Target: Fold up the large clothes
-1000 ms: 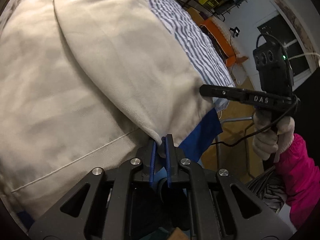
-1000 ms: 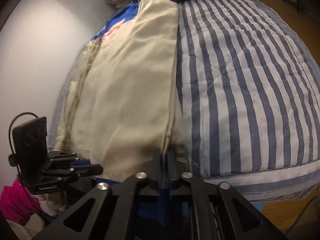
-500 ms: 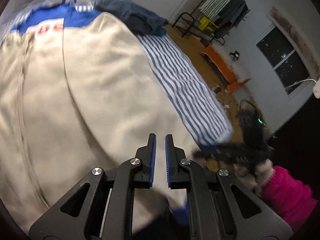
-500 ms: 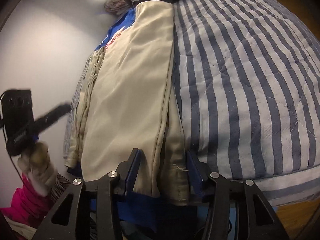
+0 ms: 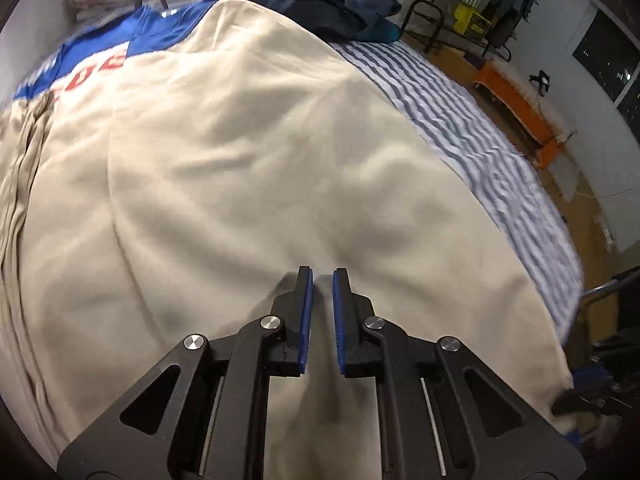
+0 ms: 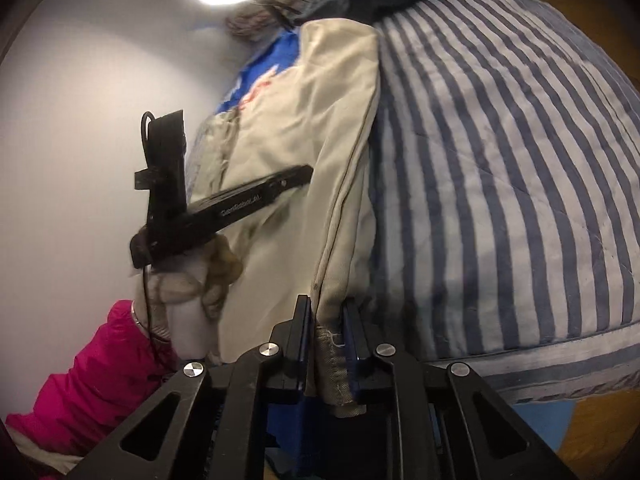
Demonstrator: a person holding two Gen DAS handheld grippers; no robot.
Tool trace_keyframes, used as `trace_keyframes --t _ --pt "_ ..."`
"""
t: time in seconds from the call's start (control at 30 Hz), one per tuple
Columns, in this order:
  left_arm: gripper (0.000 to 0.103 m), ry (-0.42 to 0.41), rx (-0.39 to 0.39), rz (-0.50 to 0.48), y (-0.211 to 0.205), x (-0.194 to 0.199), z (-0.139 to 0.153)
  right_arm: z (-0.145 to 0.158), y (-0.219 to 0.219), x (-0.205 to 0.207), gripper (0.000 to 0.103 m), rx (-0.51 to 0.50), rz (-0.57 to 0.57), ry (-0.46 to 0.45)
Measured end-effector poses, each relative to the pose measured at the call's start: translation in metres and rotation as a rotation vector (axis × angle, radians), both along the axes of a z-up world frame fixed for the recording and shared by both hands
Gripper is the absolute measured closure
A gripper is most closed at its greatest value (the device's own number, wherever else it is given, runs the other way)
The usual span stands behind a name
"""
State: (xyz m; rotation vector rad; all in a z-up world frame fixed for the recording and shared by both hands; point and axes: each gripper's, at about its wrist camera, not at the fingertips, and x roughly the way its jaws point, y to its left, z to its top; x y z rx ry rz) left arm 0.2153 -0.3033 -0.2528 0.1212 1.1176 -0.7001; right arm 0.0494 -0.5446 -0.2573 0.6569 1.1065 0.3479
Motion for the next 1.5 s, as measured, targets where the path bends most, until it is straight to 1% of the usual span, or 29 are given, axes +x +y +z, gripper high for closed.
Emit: trace_keyframes --t 0.03,0.07,0.13,0.23,0.3,0.33,0.37,0.4,0.43,0.5,0.53,0.57,0.6,0.67,0.7,0.73,0.77,0.8,0.87,0.9,0.97,1.0,1.03,1.1,1.2,1.27,1.37,1.47,1.5 --pt "0.095 0.003 -0.016 -0.003 0.009 -0.008 0.009 -0.003 -0.002 0.000 0.082 0.000 -0.003 0.010" --pt "0.095 0.002 -0.042 -0.017 0.019 -0.018 0.017 -0.006 -0.002 0.000 0.073 0.012 -0.004 0.019" --pt "0.095 0.006 -0.057 -0.042 0.038 -0.041 0.030 -0.016 -0.007 0.000 0.059 0.041 -0.019 0.035" --pt "0.095 0.107 -0.099 -0.028 0.064 -0.069 0.036 -0.032 -0.015 -0.002 0.050 0.076 -0.023 0.081" --pt "0.090 0.266 -0.175 0.009 0.083 -0.087 0.029 -0.040 -0.019 -0.003 0.049 0.073 -0.028 0.101" --pt "0.076 0.346 -0.222 0.031 0.091 -0.094 0.024 -0.042 -0.020 -0.005 0.049 0.071 -0.027 0.105" --pt "0.062 0.443 -0.293 0.055 0.096 -0.098 0.018 -0.043 -0.020 -0.007 0.049 0.073 -0.026 0.107" --pt "0.060 0.505 -0.343 0.073 0.098 -0.101 0.012 -0.044 -0.019 -0.007 0.049 0.070 -0.026 0.107" --pt "0.060 0.539 -0.371 0.087 0.097 -0.102 0.008 -0.043 -0.019 -0.009 0.049 0.066 -0.025 0.105" --pt "0.060 0.552 -0.389 0.093 0.092 -0.103 0.002 -0.041 -0.019 -0.013 0.049 0.057 -0.021 0.101" --pt "0.068 0.563 -0.400 0.093 0.089 -0.103 -0.003 -0.041 -0.015 -0.012 0.049 0.057 -0.023 0.100" --pt "0.092 0.593 -0.423 0.094 0.086 -0.102 -0.009 -0.041 -0.015 -0.012 0.050 0.058 -0.026 0.101" --pt "0.095 0.627 -0.440 0.101 0.085 -0.100 -0.014 -0.041 -0.015 -0.012 0.051 0.059 -0.031 0.103" --pt "0.095 0.707 -0.574 0.128 0.090 -0.097 -0.019 -0.042 -0.013 -0.011 0.055 0.080 -0.045 0.104" --pt "0.095 0.756 -0.735 0.119 0.095 -0.097 -0.017 -0.043 -0.013 -0.012 0.055 0.091 -0.053 0.104" --pt "0.095 0.753 -0.816 0.102 0.099 -0.099 -0.013 -0.044 -0.017 -0.014 0.055 0.101 -0.059 0.105" --pt "0.095 0.704 -0.805 0.081 0.101 -0.099 -0.009 -0.045 -0.019 -0.014 0.055 0.104 -0.061 0.106" --pt "0.095 0.668 -0.769 0.073 0.101 -0.099 -0.010 -0.046 -0.020 -0.014 0.055 0.107 -0.062 0.107" --pt "0.095 0.669 -0.693 0.089 0.101 -0.098 -0.024 -0.047 -0.021 -0.014 0.055 0.116 -0.063 0.110" --pt "0.095 0.673 -0.653 0.126 0.104 -0.097 -0.037 -0.047 -0.022 -0.014 0.055 0.118 -0.061 0.111" --pt "0.095 0.664 -0.608 0.156 0.108 -0.099 -0.049 -0.048 -0.020 -0.014 0.054 0.116 -0.049 0.110" --pt "0.095 0.645 -0.601 0.151 0.109 -0.101 -0.048 -0.048 -0.019 -0.014 0.053 0.113 -0.045 0.109" --pt "0.095 0.623 -0.583 0.144 0.107 -0.102 -0.045 -0.048 -0.017 -0.013 0.053 0.111 -0.044 0.110" --pt "0.095 0.547 -0.507 0.106 0.101 -0.105 -0.028 -0.048 -0.013 -0.011 0.052 0.107 -0.041 0.108" --pt "0.090 0.448 -0.402 0.088 0.097 -0.114 -0.010 -0.047 -0.005 -0.006 0.052 0.097 -0.037 0.105" --pt "0.080 0.392 -0.337 0.084 0.100 -0.123 0.000 -0.047 -0.003 -0.005 0.052 0.101 -0.039 0.105" --pt "0.078 0.278 -0.298 0.080 0.117 -0.137 0.023 -0.046 0.000 -0.003 0.052 0.089 -0.047 0.105" --pt "0.078 0.127 -0.246 0.058 0.121 -0.144 0.044 -0.038 0.013 0.000 0.053 -0.005 -0.029 0.089" --pt "0.078 0.100 -0.223 0.052 0.118 -0.142 0.044 -0.034 0.023 0.002 0.058 -0.080 -0.013 0.086"
